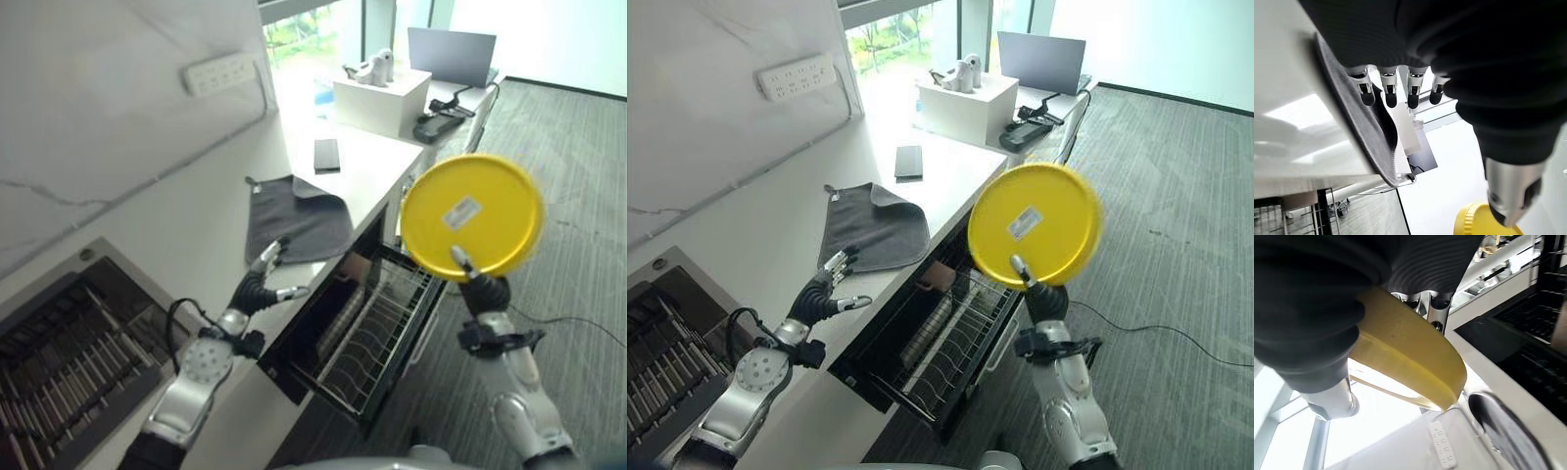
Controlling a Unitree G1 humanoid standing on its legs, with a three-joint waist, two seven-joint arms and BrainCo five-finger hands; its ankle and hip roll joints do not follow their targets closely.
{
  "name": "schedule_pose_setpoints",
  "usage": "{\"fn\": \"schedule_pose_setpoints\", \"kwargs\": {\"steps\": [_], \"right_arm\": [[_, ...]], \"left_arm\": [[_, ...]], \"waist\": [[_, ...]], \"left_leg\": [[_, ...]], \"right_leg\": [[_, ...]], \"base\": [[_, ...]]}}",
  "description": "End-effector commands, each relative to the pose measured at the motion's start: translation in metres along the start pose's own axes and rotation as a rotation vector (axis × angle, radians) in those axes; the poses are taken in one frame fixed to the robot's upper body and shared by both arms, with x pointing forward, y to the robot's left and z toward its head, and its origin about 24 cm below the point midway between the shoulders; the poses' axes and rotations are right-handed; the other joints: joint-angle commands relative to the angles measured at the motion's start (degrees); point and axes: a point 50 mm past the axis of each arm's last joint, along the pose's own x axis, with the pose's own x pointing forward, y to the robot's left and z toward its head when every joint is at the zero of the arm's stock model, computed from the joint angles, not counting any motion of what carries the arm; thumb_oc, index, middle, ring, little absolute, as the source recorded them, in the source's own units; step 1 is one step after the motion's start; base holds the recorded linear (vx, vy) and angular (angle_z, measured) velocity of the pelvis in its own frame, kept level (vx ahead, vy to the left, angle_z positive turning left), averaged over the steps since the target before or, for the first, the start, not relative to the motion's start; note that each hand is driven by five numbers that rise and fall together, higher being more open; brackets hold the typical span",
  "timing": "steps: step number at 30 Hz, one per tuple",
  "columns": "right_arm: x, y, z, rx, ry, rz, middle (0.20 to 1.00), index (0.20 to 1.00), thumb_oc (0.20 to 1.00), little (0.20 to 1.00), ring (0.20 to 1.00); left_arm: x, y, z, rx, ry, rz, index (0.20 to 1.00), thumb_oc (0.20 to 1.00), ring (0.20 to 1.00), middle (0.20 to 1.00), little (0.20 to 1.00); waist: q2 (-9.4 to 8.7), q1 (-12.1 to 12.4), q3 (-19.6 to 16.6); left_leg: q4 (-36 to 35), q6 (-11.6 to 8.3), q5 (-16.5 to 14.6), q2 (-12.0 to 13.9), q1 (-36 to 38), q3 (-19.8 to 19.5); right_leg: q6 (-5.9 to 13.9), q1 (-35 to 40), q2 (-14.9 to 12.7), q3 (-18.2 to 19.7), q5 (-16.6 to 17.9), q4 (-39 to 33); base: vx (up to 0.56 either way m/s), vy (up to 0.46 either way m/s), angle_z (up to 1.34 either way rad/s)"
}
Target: Place the dishes in the dishwasher.
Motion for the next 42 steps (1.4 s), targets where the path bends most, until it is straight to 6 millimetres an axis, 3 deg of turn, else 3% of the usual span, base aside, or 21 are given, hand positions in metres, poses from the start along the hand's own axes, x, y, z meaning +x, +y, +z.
{"fn": "schedule_pose_setpoints", "kwargs": {"steps": [1,10,25,32,34,36,37,39,40,41,42], "right_arm": [[0.024,0.026,0.046,0.008,-0.249,0.158,0.2,0.2,0.2,0.2,0.2],[0.023,0.019,0.025,0.034,-0.158,0.095,0.2,0.2,0.2,0.2,0.2],[0.011,0.011,-0.033,0.013,0.092,0.041,0.2,0.2,0.2,0.2,0.2],[0.015,0.014,-0.043,0.009,0.099,-0.026,0.2,0.2,0.2,0.2,0.2],[0.017,0.015,-0.046,0.004,0.098,-0.052,0.2,0.2,0.2,0.2,0.2],[0.018,0.017,-0.05,0.005,0.106,-0.059,0.2,0.2,0.2,0.2,0.2],[0.02,0.022,-0.057,0.001,0.121,-0.042,0.2,0.2,0.2,0.2,0.2],[0.021,0.023,-0.059,0.002,0.126,-0.038,0.2,0.2,0.2,0.2,0.2],[0.023,0.025,-0.063,0.012,0.142,-0.035,0.2,0.2,0.2,0.2,0.2],[0.024,0.025,-0.064,0.019,0.149,-0.037,0.2,0.2,0.2,0.2,0.2],[0.027,0.023,-0.067,0.02,0.162,-0.034,0.2,0.2,0.2,0.2,0.2]], "left_arm": [[0.011,0.018,0.038,0.093,-0.194,0.072,1.0,1.0,1.0,1.0,1.0],[0.006,0.02,0.044,0.093,-0.228,0.107,1.0,1.0,1.0,1.0,1.0],[0.002,0.012,0.052,0.049,-0.283,0.126,1.0,1.0,1.0,1.0,1.0],[-0.004,0.005,0.066,0.011,-0.368,0.026,1.0,1.0,1.0,1.0,1.0],[-0.005,0.001,0.077,-0.07,-0.437,-0.063,1.0,1.0,1.0,1.0,1.0],[-0.002,-0.009,0.086,-0.257,-0.475,-0.233,1.0,1.0,1.0,1.0,1.0],[0.003,-0.04,0.09,-0.529,-0.467,-0.534,1.0,1.0,1.0,1.0,1.0],[0.003,-0.055,0.09,-0.612,-0.44,-0.639,1.0,1.0,1.0,1.0,1.0],[0.004,-0.077,0.086,-0.753,-0.356,-0.775,1.0,1.0,1.0,1.0,1.0],[0.004,-0.088,0.083,-0.811,-0.312,-0.827,1.0,1.0,1.0,1.0,1.0],[0.0,-0.117,0.072,-0.958,-0.172,-0.954,1.0,1.0,1.0,1.0,1.0]], "waist": [[0.41,0.3,3.0],[1.74,1.4,5.1],[4.69,2.7,7.9],[4.51,5.0,6.7],[4.04,5.8,5.9],[3.67,6.0,5.4],[3.35,5.6,5.0],[3.25,5.4,4.8],[3.05,4.7,4.6],[2.96,4.3,4.5],[2.74,3.4,4.2]], "left_leg": [[9.0,2.89,-4.3,1.1,-1.0,-0.5],[11.3,2.93,-4.9,0.3,-3.9,-2.5],[10.9,2.55,-3.3,-1.4,-6.4,-5.7],[9.4,2.47,-2.5,-1.5,-5.9,-7.1],[9.0,2.35,-2.4,-1.2,-5.5,-7.4],[8.7,2.24,-2.3,-0.7,-4.8,-7.4],[8.2,2.01,-2.0,0.1,-3.8,-6.9],[7.9,1.84,-1.8,0.4,-3.4,-6.5],[7.5,1.6,-1.6,0.9,-2.7,-5.9],[7.3,1.52,-1.5,1.1,-2.3,-5.6],[6.7,1.27,-1.2,1.8,-1.6,-4.6]], "right_leg": [[-1.61,3.0,0.0,-3.3,-5.1,6.7],[-1.54,1.5,-1.1,-3.6,-5.9,8.6],[-1.65,-0.3,-2.6,-4.3,-6.2,10.0],[-1.85,1.2,-2.6,-6.4,-6.3,9.4],[-2.05,2.1,-2.3,-7.7,-6.5,9.3],[-2.32,3.0,-1.9,-8.4,-6.7,9.1],[-2.54,3.8,-1.2,-8.8,-6.5,8.8],[-2.6,4.1,-0.9,-8.8,-6.5,8.7],[-2.61,4.4,-0.5,-8.6,-6.5,8.6],[-2.62,4.5,-0.3,-8.6,-6.5,8.5],[-2.73,4.6,0.2,-8.3,-6.6,8.4]], "base": [[-0.04,0.048,0.01],[-0.02,0.04,0.05],[-0.02,0.048,0.07],[-0.02,-0.046,0.17],[-0.03,-0.137,0.31],[0.0,-0.134,0.22],[0.02,-0.131,0.2],[0.03,-0.087,0.09],[0.04,-0.069,-0.04],[0.08,-0.106,-0.09],[0.06,-0.085,-0.13]]}}
